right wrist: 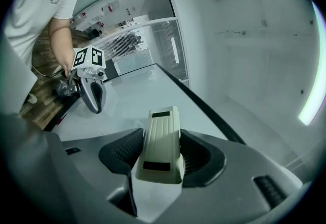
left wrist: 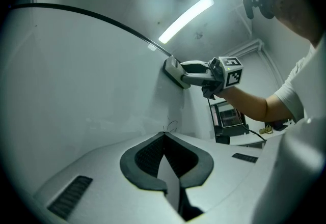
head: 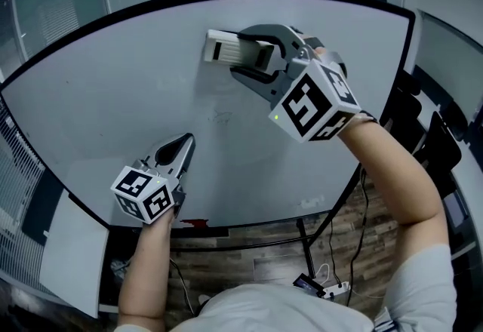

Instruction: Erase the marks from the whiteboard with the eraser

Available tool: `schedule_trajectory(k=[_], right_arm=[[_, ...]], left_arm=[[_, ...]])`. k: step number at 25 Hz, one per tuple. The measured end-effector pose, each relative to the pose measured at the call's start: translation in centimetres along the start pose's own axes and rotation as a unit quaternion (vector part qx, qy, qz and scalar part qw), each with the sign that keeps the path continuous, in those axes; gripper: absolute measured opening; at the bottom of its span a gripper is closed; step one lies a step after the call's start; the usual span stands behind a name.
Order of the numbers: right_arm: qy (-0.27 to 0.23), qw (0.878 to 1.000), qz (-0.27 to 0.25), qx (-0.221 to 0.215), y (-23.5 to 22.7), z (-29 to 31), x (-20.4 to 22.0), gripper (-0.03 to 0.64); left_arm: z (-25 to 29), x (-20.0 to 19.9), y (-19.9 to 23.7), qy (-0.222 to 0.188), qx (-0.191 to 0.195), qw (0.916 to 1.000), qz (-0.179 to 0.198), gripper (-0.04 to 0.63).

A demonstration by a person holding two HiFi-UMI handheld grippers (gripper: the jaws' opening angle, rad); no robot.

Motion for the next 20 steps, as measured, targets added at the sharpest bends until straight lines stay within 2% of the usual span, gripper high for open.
schedule_trajectory(k=[4,10,16,20], right_arm=[[-0.014,0.999,-0.005,-0.043,5.8,2.0,-1.3,0.232],[-0.018,0.995,0.022,-0.098,17.1,4.2,-1.2,0.23],[-0.021,0.986,0.107,-0.123,25.7,6.4,-1.2,0.23],[-0.004,0.979,0.163,-0.118,27.7,7.2,-1.5,0.23]], left_arm=[[-1.3,0.4,0.5,-0.004,-0.014,0.9999,-0.008,0.006],[-3.4,2.9,2.0,0.009,-0.034,0.999,-0.026,0.008],[-5.2,6.8,3.2,0.033,-0.053,0.9964,-0.056,0.008],[-6.1,8.0,3.1,0.04,-0.05,0.9951,-0.075,0.006]])
Point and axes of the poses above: the fingertips, and each gripper's own axes: z forward along the fingers, y to its left, x out of its underside, the point moved 2 cm from there along -z, backward along the fingers, and after that the axes turned 8 degrees about -z, right-handed, at the moved point
